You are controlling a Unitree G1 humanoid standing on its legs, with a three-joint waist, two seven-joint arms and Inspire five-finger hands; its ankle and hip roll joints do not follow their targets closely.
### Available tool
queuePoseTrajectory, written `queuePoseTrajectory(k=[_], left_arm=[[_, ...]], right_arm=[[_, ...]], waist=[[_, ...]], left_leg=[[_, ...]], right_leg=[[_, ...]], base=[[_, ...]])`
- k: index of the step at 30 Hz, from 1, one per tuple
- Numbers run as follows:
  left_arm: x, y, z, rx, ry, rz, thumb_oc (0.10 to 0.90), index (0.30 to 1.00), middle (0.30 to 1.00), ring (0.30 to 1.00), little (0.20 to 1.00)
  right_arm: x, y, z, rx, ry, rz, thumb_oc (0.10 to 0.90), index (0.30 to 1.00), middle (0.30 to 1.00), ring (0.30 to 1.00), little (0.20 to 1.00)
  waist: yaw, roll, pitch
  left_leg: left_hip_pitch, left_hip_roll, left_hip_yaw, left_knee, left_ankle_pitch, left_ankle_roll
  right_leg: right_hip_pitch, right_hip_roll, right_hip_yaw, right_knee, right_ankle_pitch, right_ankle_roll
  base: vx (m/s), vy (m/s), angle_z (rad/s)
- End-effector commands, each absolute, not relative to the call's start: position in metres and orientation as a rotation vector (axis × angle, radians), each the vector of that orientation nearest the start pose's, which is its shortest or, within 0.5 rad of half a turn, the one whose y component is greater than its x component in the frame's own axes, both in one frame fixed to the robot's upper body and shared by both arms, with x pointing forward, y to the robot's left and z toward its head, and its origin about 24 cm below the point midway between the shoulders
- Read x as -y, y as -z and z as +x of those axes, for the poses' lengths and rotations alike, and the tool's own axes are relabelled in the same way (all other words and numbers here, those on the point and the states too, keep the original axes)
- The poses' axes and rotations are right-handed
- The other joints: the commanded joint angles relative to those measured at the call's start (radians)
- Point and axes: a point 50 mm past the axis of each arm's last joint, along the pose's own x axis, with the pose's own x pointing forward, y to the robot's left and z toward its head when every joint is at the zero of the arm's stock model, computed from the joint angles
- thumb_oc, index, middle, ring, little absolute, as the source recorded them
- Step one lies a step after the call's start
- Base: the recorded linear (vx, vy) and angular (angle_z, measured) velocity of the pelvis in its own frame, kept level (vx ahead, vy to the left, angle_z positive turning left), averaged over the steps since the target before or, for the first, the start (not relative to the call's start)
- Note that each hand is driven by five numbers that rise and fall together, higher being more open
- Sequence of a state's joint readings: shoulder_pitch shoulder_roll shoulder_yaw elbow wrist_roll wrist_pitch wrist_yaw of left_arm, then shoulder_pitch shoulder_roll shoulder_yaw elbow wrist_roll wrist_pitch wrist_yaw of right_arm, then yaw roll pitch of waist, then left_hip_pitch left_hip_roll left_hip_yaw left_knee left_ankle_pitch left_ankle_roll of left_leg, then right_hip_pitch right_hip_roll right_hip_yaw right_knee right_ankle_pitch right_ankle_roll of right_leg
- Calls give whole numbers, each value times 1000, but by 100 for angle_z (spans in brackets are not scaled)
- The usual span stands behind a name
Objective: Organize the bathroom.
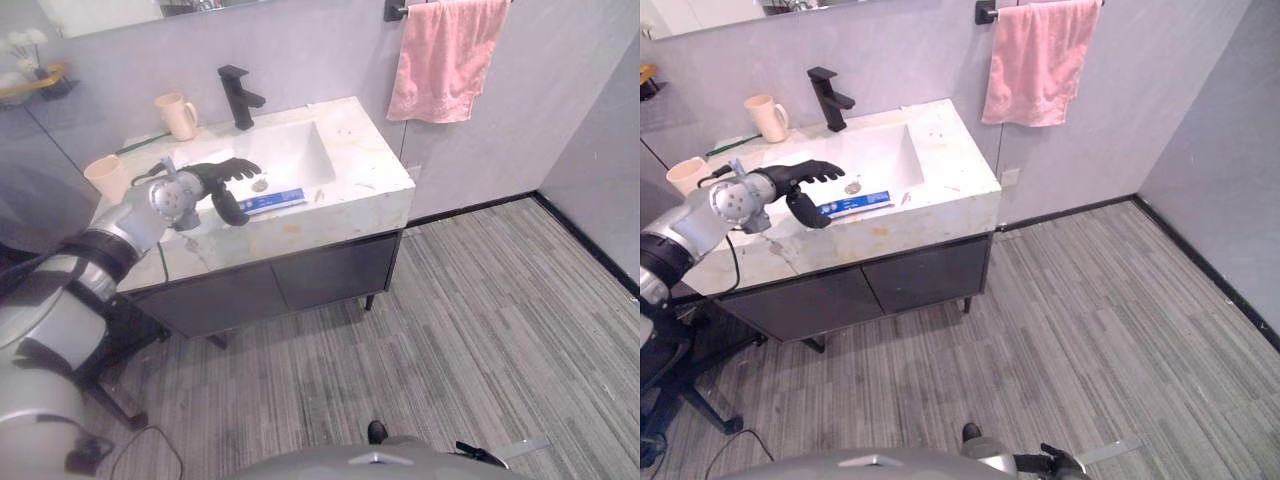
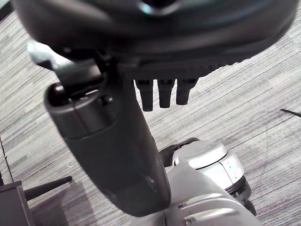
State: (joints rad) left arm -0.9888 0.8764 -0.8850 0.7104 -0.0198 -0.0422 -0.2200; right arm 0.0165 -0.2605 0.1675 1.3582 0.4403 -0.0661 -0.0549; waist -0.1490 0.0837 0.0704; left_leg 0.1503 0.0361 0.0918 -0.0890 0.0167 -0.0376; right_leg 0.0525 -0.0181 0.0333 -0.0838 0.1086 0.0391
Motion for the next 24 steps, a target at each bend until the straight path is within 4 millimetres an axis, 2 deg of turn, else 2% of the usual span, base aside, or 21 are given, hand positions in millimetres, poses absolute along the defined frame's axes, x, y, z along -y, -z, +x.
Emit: queuePoseTrajectory(k=[1,12,24], left_arm=[[-268,-254,389,48,46,1275,800,900,900,900,900],[-270,-243,392,-16,45,1286,800,900,900,900,900],[-261,-232,397,-40,44,1337,800,900,900,900,900]], right_arm=[[262,161,56,-1243,423,-38,800,900,900,900,900],[260,162,53,-1250,427,-34,800,900,900,900,900],[257,162,55,-1240,448,-14,800,900,900,900,900]], waist=[[-20,-14,-61],[-29,-14,-61],[-38,-15,-55]], left_leg=[[-23,-73,17,2,-4,71],[-15,-78,35,2,-18,79],[-12,-82,47,2,-25,87]], right_leg=[[40,-14,-5,1,-20,56],[37,-16,-7,3,-23,59],[34,-18,-7,6,-25,59]], base=[[50,6,-1],[39,4,-5],[0,0,0]])
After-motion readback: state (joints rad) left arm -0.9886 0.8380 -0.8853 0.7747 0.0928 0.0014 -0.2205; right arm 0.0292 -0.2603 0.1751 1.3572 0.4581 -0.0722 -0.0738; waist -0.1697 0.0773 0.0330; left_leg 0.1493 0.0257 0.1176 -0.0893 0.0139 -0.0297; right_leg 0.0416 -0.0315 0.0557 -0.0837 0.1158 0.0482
